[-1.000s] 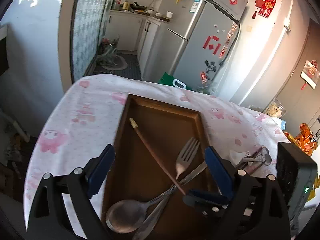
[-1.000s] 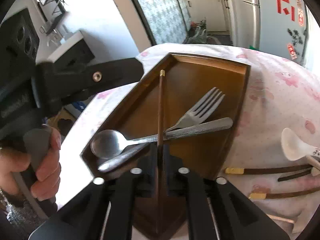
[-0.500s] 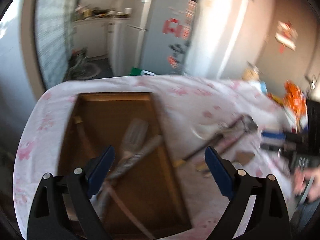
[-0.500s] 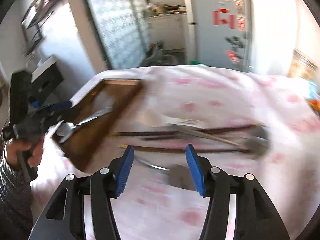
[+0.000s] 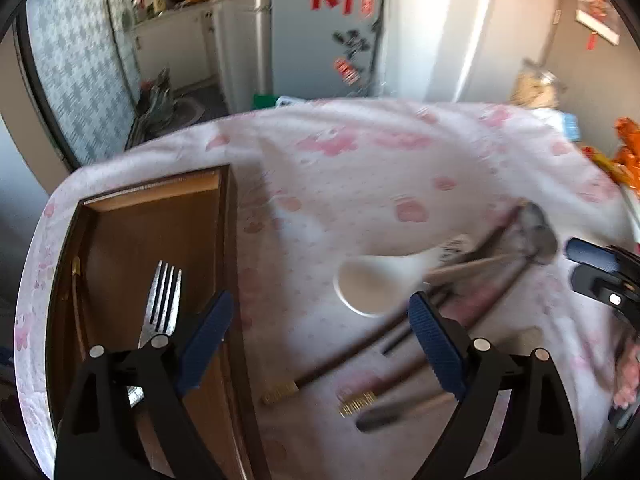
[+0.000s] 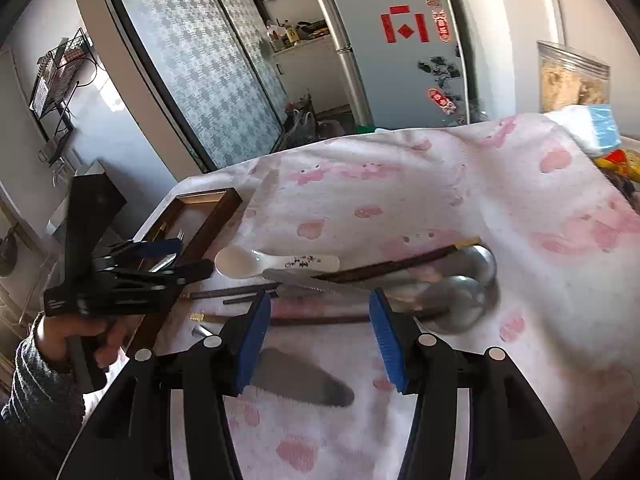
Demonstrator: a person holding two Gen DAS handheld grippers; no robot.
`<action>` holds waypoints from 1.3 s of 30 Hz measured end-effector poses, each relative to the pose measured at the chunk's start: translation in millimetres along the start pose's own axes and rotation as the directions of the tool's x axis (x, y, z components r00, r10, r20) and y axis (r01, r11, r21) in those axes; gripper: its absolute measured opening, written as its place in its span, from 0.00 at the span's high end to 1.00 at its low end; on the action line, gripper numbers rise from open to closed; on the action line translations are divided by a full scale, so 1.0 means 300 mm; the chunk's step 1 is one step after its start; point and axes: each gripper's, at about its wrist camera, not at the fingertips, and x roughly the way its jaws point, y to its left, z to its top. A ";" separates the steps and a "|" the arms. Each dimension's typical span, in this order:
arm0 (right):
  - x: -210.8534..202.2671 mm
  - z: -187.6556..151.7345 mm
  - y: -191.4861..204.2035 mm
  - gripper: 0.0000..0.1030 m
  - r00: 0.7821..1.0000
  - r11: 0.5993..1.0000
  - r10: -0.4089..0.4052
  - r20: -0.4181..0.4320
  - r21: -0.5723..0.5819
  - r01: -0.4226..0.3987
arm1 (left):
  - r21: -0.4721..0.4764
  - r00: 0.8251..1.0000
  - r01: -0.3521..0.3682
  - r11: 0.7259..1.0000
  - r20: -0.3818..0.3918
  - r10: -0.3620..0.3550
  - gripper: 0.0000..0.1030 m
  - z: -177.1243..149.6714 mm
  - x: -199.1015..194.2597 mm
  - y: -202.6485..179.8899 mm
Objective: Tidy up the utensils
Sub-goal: 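Grasp the white ceramic spoon by its handle with the left tool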
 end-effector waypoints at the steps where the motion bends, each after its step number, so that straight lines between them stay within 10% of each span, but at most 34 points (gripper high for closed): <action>1: 0.004 0.003 -0.002 0.49 1.000 1.000 0.004 -0.002 -0.001 -0.004 | 0.011 0.999 -0.030 0.999 0.011 0.030 0.11 0.007 0.010 0.000; 10: 0.040 0.009 -0.012 0.49 1.000 1.000 0.028 0.002 0.013 -0.028 | -0.004 0.991 -0.132 0.991 0.026 0.132 0.11 0.042 -0.018 0.040; 14: 0.038 0.007 -0.010 0.49 0.999 0.999 0.039 0.012 0.017 -0.039 | -0.024 1.000 0.012 1.000 -0.010 -0.013 0.13 0.033 -0.005 0.030; 28: 0.058 0.000 -0.024 0.49 1.000 0.999 0.028 0.007 0.026 -0.028 | -0.020 0.993 0.100 0.995 -0.067 -0.101 0.88 0.027 0.073 -0.036; 39: 0.155 -0.003 -0.023 0.51 0.993 0.984 0.110 -0.040 0.146 -0.103 | 0.118 0.994 0.074 0.990 0.076 -0.083 0.95 -0.053 -0.053 -0.084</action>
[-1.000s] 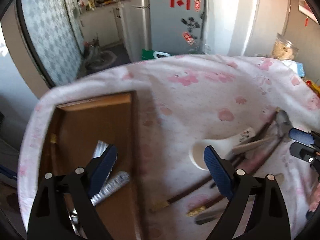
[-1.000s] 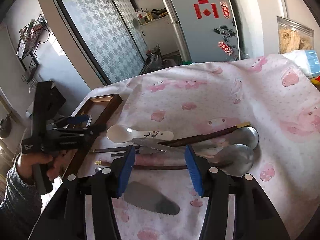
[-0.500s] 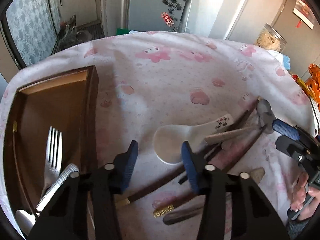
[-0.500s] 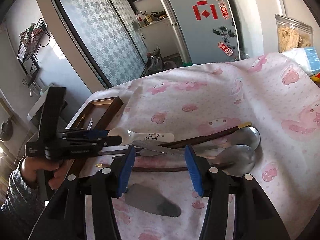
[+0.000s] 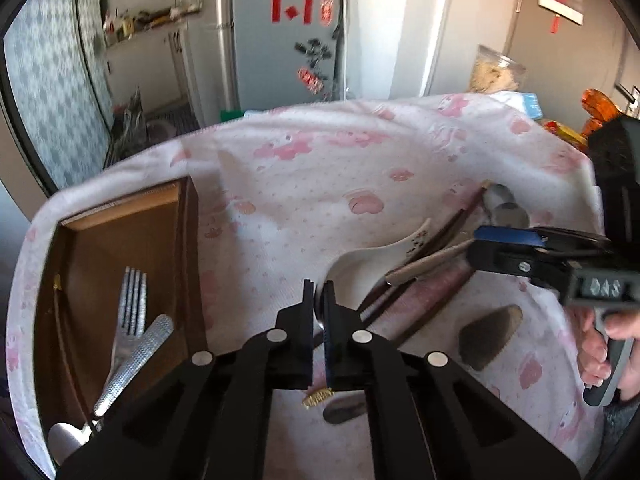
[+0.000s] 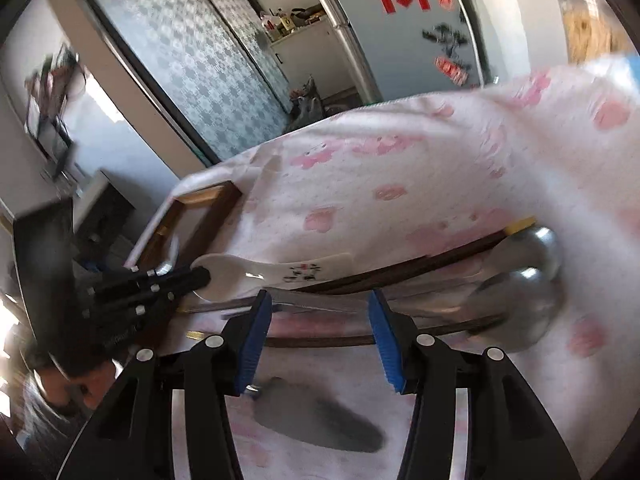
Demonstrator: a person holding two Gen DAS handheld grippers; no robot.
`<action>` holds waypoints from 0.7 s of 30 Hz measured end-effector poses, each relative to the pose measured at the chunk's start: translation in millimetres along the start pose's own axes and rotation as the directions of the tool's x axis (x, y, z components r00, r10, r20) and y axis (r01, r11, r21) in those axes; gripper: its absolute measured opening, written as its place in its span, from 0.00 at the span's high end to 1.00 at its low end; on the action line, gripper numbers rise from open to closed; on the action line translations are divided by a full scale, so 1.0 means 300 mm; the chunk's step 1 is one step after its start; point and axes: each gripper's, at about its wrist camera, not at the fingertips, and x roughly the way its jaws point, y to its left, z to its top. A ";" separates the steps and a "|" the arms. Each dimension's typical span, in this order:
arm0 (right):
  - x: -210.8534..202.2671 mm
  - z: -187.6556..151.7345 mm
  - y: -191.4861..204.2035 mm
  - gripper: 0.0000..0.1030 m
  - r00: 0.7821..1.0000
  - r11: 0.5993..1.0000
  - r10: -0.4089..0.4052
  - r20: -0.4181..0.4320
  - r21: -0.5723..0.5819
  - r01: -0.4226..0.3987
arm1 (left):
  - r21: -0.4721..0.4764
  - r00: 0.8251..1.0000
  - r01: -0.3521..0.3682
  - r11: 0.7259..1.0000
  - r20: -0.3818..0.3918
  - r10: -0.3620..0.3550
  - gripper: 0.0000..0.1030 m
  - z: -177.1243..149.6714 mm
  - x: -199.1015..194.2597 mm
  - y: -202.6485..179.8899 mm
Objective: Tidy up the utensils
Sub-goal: 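Grasp the white ceramic spoon by its handle with the left tool, then carry the white ceramic spoon over the tray and lower it with the left tool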
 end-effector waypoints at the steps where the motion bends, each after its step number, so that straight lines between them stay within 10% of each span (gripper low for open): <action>1: 0.002 0.001 0.004 0.51 1.000 1.000 0.002 0.001 0.011 -0.002 | 0.020 1.000 -0.011 1.000 0.007 0.011 0.95 -0.009 -0.008 -0.008; 7: 0.023 0.008 0.086 0.51 0.994 0.986 -0.109 0.007 -0.123 0.109 | 0.061 0.998 -0.015 0.998 0.058 0.012 0.95 -0.047 -0.042 -0.028; 14: 0.074 -0.075 0.231 0.51 0.942 0.722 -0.313 0.124 -0.614 0.320 | 0.115 0.997 -0.012 0.993 0.075 0.003 0.95 -0.059 -0.074 -0.026; 21: 0.146 -0.092 0.263 0.51 0.953 0.659 -0.289 0.089 -0.704 0.265 | 0.097 0.996 0.059 0.994 0.064 -0.065 0.95 -0.056 -0.086 0.000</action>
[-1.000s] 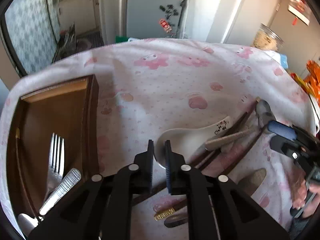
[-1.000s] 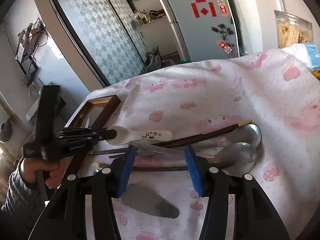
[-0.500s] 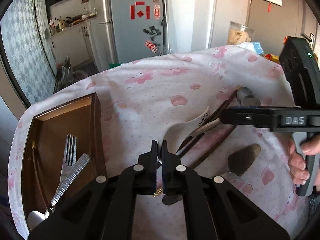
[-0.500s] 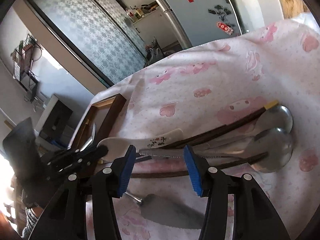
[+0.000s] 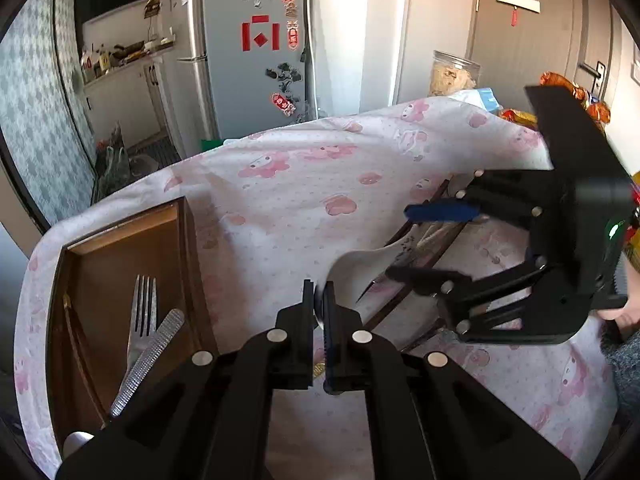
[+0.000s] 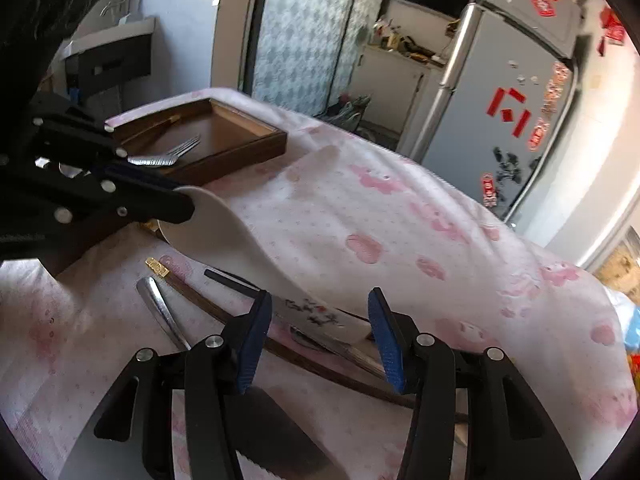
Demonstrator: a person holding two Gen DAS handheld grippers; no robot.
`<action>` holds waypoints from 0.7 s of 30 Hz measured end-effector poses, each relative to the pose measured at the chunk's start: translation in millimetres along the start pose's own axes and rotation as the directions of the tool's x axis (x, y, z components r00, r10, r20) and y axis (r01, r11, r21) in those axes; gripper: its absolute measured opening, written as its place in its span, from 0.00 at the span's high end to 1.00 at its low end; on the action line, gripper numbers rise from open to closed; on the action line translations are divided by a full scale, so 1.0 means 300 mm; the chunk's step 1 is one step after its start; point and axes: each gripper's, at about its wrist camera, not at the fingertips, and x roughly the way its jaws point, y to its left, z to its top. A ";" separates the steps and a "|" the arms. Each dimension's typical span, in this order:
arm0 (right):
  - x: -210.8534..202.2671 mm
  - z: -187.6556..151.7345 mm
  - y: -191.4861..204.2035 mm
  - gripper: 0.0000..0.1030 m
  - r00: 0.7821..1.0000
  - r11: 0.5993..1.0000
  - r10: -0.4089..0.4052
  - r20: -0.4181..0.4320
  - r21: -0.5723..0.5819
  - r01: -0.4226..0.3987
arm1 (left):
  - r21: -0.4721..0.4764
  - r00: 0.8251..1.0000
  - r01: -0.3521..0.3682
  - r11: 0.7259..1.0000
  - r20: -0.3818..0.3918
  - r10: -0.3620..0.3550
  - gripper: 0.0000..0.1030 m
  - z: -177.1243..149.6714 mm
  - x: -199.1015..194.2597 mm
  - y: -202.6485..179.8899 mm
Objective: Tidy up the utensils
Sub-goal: 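Carry the white ceramic spoon over the tray and lower it with the left tool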
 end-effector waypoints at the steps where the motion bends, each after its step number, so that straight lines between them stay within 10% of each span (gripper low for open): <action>1: 0.008 0.002 0.011 0.51 1.000 1.000 -0.014 -0.009 -0.021 0.013 | 0.003 1.000 0.002 1.000 0.000 -0.002 0.95 0.000 -0.001 0.002; 10: 0.035 0.026 0.063 0.70 0.999 0.994 -0.035 -0.036 -0.109 0.031 | 0.012 1.000 0.016 1.000 0.011 -0.016 0.95 0.002 -0.022 0.011; 21: -0.048 0.103 0.156 0.71 0.999 0.988 -0.048 0.009 -0.148 0.049 | 0.000 0.999 0.003 1.000 0.054 -0.003 0.95 -0.017 -0.147 0.050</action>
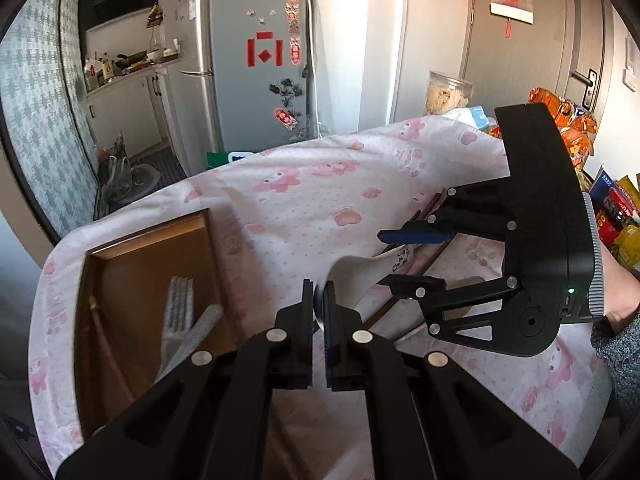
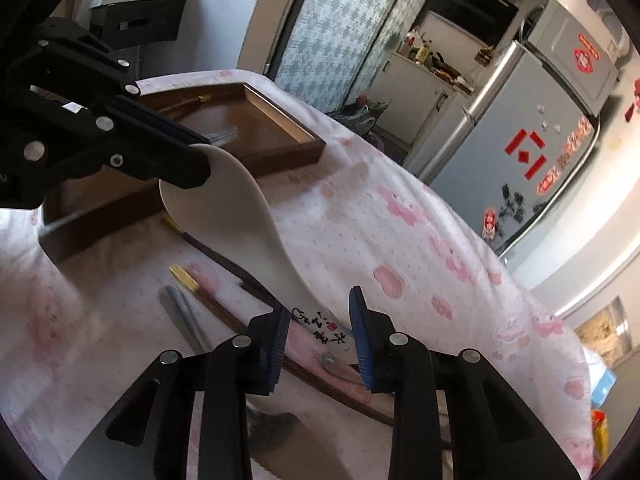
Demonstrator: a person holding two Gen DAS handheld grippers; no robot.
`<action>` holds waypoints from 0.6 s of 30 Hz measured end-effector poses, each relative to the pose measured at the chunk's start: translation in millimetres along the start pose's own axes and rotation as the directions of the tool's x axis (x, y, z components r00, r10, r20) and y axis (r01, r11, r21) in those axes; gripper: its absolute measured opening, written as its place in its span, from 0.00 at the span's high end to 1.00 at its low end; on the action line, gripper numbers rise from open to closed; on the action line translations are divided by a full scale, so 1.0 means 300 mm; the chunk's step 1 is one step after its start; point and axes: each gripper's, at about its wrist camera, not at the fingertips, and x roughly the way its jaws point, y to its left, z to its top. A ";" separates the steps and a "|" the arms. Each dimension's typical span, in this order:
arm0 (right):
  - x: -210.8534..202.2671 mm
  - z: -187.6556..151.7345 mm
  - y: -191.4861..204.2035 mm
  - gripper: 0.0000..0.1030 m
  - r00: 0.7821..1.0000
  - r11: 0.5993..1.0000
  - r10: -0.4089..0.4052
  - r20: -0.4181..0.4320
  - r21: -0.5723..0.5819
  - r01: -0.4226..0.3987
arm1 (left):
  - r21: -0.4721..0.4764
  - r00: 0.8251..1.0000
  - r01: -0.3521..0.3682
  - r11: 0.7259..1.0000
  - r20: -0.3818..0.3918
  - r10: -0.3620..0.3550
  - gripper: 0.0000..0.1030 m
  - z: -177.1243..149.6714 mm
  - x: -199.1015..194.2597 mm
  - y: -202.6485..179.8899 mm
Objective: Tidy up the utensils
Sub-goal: 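Carry the white ceramic spoon over the tray and lower it with the left tool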
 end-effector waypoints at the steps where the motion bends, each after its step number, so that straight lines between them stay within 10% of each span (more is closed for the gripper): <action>1: -0.006 0.017 0.014 0.71 1.000 1.000 0.002 0.006 -0.006 -0.002 | -0.004 1.000 -0.005 1.000 0.006 0.005 0.95 -0.005 -0.018 0.007; 18: 0.109 0.385 0.413 0.71 0.993 0.971 0.102 0.066 -0.221 -0.086 | -0.214 0.987 -0.156 0.964 0.014 0.162 0.95 -0.256 -0.290 0.410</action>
